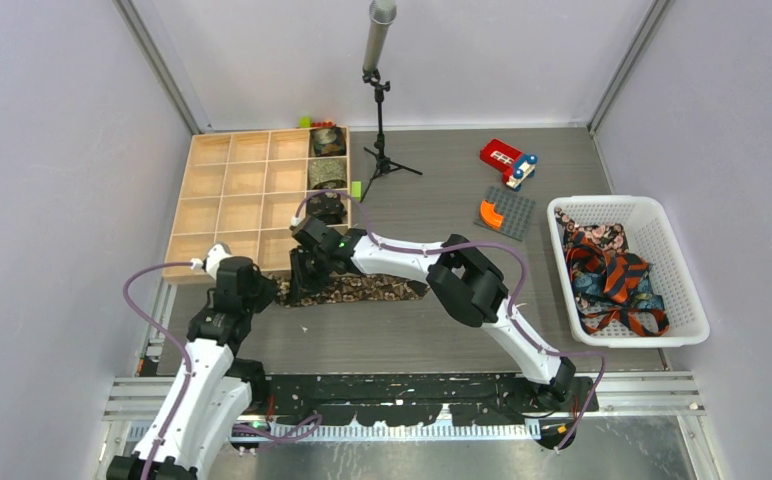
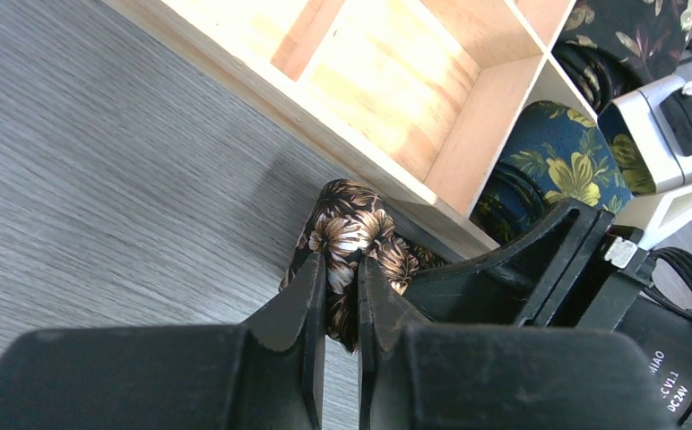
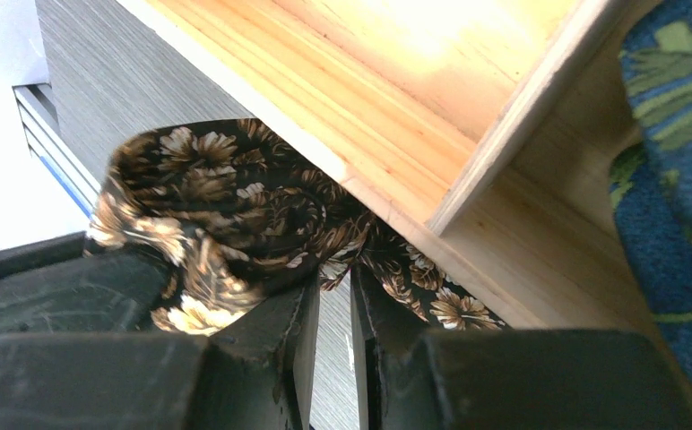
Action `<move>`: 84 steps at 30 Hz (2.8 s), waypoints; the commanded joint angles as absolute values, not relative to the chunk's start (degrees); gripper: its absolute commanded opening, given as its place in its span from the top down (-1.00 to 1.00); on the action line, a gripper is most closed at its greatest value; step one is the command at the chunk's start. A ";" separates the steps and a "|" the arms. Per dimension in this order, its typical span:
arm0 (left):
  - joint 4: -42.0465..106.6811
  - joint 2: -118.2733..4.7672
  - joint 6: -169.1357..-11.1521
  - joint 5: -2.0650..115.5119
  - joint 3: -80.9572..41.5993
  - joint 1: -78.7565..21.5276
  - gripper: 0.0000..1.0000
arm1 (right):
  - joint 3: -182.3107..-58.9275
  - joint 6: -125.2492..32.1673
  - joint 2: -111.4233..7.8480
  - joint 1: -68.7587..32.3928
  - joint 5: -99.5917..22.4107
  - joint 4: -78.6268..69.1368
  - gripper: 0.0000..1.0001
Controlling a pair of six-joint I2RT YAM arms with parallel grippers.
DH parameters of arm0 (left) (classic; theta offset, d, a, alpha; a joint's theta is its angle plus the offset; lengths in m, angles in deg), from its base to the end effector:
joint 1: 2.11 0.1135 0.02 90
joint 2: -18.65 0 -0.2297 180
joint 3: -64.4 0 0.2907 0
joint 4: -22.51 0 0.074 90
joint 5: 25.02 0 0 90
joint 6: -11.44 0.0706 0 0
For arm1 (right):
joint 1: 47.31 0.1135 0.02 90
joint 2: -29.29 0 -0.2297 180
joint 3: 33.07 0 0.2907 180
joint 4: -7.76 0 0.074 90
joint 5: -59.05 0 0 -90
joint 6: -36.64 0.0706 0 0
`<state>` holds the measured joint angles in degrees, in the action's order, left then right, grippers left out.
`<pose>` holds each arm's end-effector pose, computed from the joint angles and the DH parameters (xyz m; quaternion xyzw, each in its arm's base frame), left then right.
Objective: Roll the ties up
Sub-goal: Roll the tie at the center of the board.
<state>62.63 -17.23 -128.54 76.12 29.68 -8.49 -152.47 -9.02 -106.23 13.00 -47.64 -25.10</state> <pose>0.2323 -0.0122 0.1477 -0.3739 0.8270 -0.1159 0.4036 0.2578 0.4931 0.0869 -0.1791 0.9106 0.3575 0.1043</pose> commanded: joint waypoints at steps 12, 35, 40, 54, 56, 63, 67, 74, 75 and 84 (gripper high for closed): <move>58.75 -27.92 -130.18 86.35 25.84 -25.41 1.00 | -147.65 -10.97 -101.86 11.38 -48.86 -21.26 0.51; 54.42 -44.07 -128.72 97.35 19.95 -37.94 1.00 | -132.54 -14.95 -84.47 7.19 -43.78 -28.68 0.51; 54.75 -44.32 -128.70 98.12 20.14 -38.84 0.72 | -130.07 -14.95 -82.63 6.33 -43.35 -28.56 0.51; 56.98 -38.98 -127.39 95.22 17.90 -38.97 0.02 | -129.63 -11.23 -81.40 6.21 -44.14 -25.26 0.38; 57.81 -37.37 -127.34 94.90 17.81 -39.00 -0.02 | -129.62 -10.52 -81.08 6.19 -44.06 -24.67 0.33; 61.62 -31.82 -125.49 96.46 18.20 -39.02 -0.12 | -130.96 -8.55 -80.20 6.50 -44.16 -23.49 0.23; 64.48 -26.18 -122.44 100.18 18.47 -38.87 -0.28 | -133.86 -8.55 -81.06 7.56 -43.32 -24.54 0.14; 69.33 -16.14 -121.78 101.43 20.98 -36.16 -0.75 | -144.27 -11.29 -87.84 10.24 -40.48 -30.98 0.08; 69.77 -15.07 -121.80 100.51 21.51 -35.14 -0.75 | -146.50 -11.62 -88.93 10.53 -40.23 -32.00 0.09; 71.73 -12.87 -119.44 88.73 22.65 -22.72 -0.71 | -155.40 -13.40 -97.58 11.85 -39.60 -36.29 0.36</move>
